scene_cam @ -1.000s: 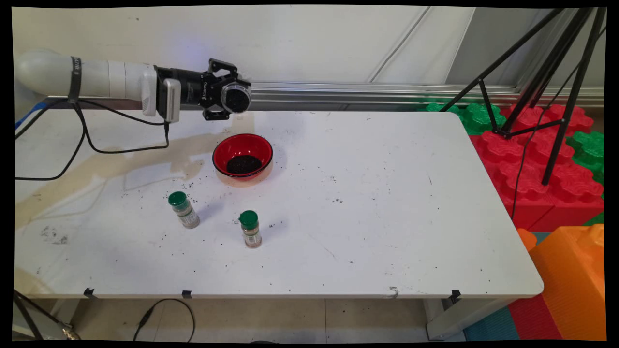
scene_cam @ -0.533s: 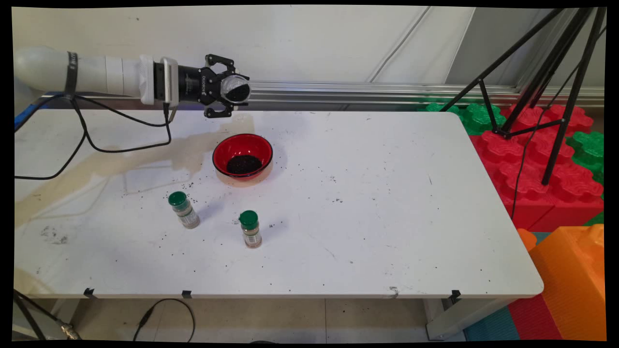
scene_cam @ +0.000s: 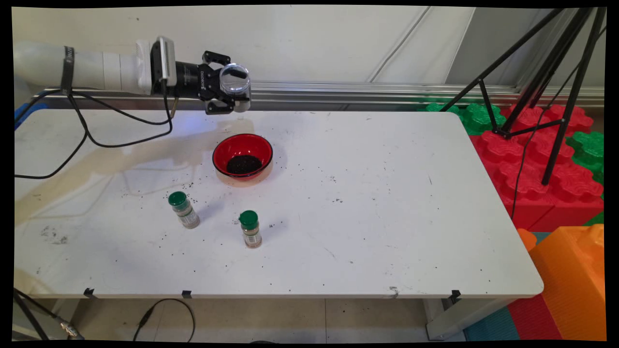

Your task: Pour the black seasoning powder in the red bowl, then place the picked object on the table

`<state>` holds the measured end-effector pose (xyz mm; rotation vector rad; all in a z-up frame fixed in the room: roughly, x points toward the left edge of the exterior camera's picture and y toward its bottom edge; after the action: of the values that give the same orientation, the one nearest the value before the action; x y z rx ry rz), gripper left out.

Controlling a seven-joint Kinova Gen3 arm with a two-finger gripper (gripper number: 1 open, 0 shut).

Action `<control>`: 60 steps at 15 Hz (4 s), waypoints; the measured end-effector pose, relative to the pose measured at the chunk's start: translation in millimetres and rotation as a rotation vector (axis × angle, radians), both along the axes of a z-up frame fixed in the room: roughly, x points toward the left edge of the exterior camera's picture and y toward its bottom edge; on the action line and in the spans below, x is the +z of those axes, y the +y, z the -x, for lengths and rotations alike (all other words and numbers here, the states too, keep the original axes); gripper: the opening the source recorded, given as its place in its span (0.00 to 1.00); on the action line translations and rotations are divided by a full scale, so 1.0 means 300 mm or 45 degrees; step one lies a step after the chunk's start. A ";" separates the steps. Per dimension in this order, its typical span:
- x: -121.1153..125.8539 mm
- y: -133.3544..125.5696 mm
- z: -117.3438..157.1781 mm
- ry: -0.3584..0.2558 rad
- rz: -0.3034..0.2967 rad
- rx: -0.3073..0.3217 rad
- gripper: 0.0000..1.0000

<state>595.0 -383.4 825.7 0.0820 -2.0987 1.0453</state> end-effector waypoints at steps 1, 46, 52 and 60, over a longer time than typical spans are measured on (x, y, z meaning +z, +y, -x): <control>0.003 -0.002 -0.002 0.045 -0.034 0.022 0.00; 0.023 -0.080 0.312 0.715 -0.638 -0.043 0.00; -0.048 -0.116 0.396 0.687 -0.667 -0.055 0.00; -0.142 -0.147 0.451 0.655 -0.702 -0.056 0.00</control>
<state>459.8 -427.7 783.2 0.5158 -1.8345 0.3372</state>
